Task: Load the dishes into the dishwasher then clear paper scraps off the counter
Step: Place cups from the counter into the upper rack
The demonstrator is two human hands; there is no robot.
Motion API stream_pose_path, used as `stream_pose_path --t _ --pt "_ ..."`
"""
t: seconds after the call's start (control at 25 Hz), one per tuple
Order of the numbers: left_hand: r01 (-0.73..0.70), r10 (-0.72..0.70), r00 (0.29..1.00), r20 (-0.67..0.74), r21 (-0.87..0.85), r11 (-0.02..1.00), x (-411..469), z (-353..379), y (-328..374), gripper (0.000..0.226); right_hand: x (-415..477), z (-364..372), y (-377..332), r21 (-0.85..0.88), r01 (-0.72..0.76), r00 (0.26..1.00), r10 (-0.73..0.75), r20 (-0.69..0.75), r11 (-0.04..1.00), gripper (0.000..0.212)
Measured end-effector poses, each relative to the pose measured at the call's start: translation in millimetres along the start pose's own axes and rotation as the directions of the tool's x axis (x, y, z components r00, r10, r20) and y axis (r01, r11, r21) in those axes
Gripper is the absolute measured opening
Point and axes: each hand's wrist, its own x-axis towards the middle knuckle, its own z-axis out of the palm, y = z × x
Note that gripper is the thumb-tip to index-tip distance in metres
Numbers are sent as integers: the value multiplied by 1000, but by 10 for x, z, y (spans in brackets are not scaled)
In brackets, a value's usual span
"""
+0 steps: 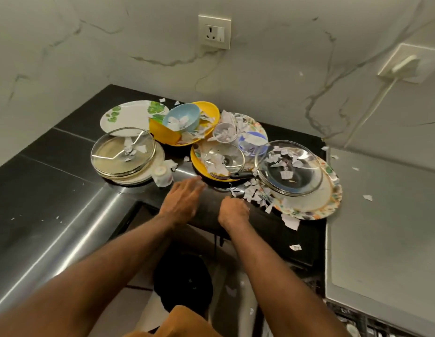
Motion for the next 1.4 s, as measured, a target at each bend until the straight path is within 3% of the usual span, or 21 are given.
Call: stream_pose_path --t 0.08,0.2,0.48,0.64,0.76,0.92,1.0,1.08,1.16,1.24,1.4 --pt "255 -258 965 -50 -65 965 -31 38 -218 92 104 -34 -34 25 -4 1000 4 17 1000 61" --pt "556 -576 817 17 -285 781 52 36 -450 108 141 -50 -57 52 -21 1000 21 6 998 63" --pt "730 -788 593 168 -525 437 376 -19 -611 92 94 -90 -87 -6 4 1000 -4 23 1000 71" --pt "738 -801 559 214 -569 363 439 -17 -685 72 40 -84 -69 -30 17 1000 -17 7 999 71" --pt "657 -751 632 190 -645 390 386 26 -690 68 -13 -61 -45 -62 33 999 -33 13 998 71" --pt "432 -576 817 22 -687 585 214 107 -567 67 -103 -41 64 -74 66 997 -69 -38 995 69" --pt "313 -429 903 29 -727 611 169 57 -465 68 -180 -24 160 1 89 992 -88 -86 996 74" --pt "222 -248 966 78 -742 632 157 -27 -290 64 -287 13 298 237 154 984 -128 -121 959 90" --pt "146 -92 989 114 -730 667 170 -92 -18 59 -430 36 475 486 302 951 -226 -210 820 98" --pt "68 57 988 141 -742 667 202 -137 303 57 -600 66 636 555 410 906 -253 -339 724 91" --pt "-64 265 952 150 -752 656 252 -203 1021 57 -869 236 1117 577 412 868 -112 -484 705 69"
